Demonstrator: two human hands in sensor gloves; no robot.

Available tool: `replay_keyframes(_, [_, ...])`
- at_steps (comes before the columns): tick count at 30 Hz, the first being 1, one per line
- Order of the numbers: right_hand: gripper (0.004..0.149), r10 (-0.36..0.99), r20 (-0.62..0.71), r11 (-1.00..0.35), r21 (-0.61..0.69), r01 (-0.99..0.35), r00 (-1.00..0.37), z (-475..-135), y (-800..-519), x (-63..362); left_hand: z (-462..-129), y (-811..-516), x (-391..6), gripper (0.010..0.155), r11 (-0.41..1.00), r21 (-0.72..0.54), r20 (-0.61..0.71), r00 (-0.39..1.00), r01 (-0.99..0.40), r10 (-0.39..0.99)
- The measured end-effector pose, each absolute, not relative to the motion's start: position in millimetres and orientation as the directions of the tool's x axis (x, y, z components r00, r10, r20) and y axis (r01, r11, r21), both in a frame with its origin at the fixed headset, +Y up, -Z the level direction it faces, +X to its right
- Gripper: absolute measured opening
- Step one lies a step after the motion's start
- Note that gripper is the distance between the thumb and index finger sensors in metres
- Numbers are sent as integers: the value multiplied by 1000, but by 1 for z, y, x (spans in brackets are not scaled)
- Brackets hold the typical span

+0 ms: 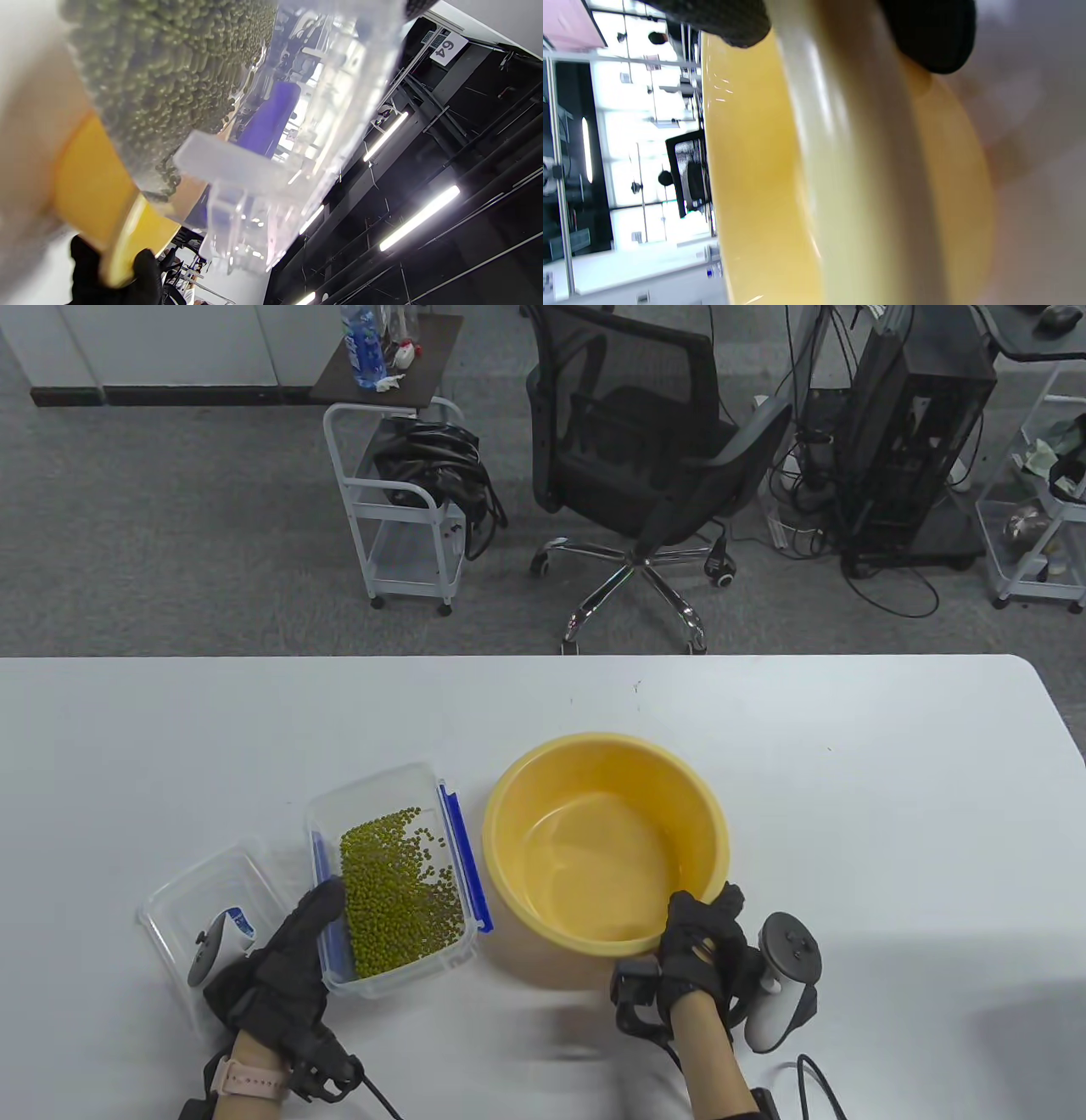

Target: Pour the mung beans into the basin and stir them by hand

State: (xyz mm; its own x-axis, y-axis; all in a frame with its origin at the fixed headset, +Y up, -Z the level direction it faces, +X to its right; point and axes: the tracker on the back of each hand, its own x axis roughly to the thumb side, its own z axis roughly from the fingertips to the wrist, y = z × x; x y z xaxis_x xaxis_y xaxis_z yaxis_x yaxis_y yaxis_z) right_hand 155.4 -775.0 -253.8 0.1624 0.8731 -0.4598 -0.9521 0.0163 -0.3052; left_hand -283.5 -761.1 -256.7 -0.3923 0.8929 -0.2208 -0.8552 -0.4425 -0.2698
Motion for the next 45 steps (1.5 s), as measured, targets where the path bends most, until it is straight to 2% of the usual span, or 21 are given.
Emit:
replay_keyframes(7, [73,899,-436,-21,-131,-991,39,-250,-784,118,-255,-757,-289,96,-418,-249,-213,-372,-874,903])
replay_keyframes(11, [72,933,-336,50,-247,-968,134,-250,-777,133,-252,-748,-290,96,-370,-216,-212,-327,-904,921])
replay_keyframes(16, [64,969,-224,15,-364,-931,103,-253,-771,166,-259,-720,-278,99,-188,-198,-147,-161,-962,976])
replay_keyframes(19, [61,970,-218,16,-382,-924,107,-255,-776,175,-263,-698,-263,100,-65,-130,-152,-45,-989,987])
replay_keyframes(22, [60,959,-239,48,-383,-922,149,-257,-781,177,-274,-669,-241,100,221,-53,-85,225,-974,971])
replay_keyframes(25, [59,952,-250,70,-385,-920,177,-258,-785,179,-285,-646,-212,99,512,35,-50,510,-858,859])
replay_keyframes(27, [59,948,-253,84,-385,-919,193,-258,-786,180,-293,-640,-192,100,662,38,-21,662,-749,750])
replay_keyframes(30, [59,939,-262,110,-389,-914,225,-258,-790,182,-301,-640,-161,100,803,37,46,803,-595,594])
replay_keyframes(34, [59,934,-267,118,-394,-911,236,-259,-792,183,-304,-646,-127,101,922,30,126,917,-386,379])
replay_keyframes(38, [59,938,-262,112,-392,-913,227,-259,-790,183,-296,-648,-99,101,985,45,186,970,-166,155])
replay_keyframes(45, [59,938,-262,117,-377,-919,227,-259,-791,182,-279,-649,-71,101,976,178,307,935,127,-178])
